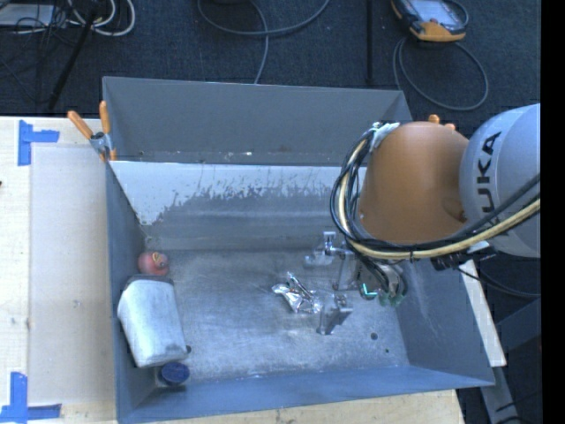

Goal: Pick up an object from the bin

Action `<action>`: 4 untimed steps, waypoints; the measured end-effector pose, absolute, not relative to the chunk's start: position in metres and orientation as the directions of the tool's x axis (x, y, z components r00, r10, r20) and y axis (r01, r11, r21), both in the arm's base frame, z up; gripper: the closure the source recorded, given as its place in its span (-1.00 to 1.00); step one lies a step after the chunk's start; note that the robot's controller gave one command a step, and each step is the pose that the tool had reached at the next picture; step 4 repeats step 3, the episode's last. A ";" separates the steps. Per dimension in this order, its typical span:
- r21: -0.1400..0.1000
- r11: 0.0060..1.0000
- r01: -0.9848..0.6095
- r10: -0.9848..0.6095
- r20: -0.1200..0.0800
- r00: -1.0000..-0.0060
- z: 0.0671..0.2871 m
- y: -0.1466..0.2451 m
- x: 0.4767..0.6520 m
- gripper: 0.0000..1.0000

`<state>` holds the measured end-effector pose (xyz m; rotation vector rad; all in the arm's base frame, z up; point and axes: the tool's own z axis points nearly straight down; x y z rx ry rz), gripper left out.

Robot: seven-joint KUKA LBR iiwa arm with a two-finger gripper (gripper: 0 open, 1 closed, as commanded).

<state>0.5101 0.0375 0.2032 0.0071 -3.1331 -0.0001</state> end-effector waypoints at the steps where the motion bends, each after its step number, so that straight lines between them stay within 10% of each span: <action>1: 0.005 0.968 0.249 0.249 -0.011 -0.968 0.080 0.038 0.503 -1.00; 2: 0.005 0.968 0.252 0.252 -0.015 -0.968 0.082 0.037 0.505 1.00; 3: 0.003 0.970 0.242 0.242 -0.006 -0.970 0.216 0.041 0.492 1.00; 4: 0.003 0.970 0.242 0.242 -0.006 -0.970 0.216 0.041 0.492 1.00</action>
Offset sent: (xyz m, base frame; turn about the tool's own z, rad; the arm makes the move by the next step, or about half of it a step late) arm -0.0099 -0.0002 -0.1243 0.2559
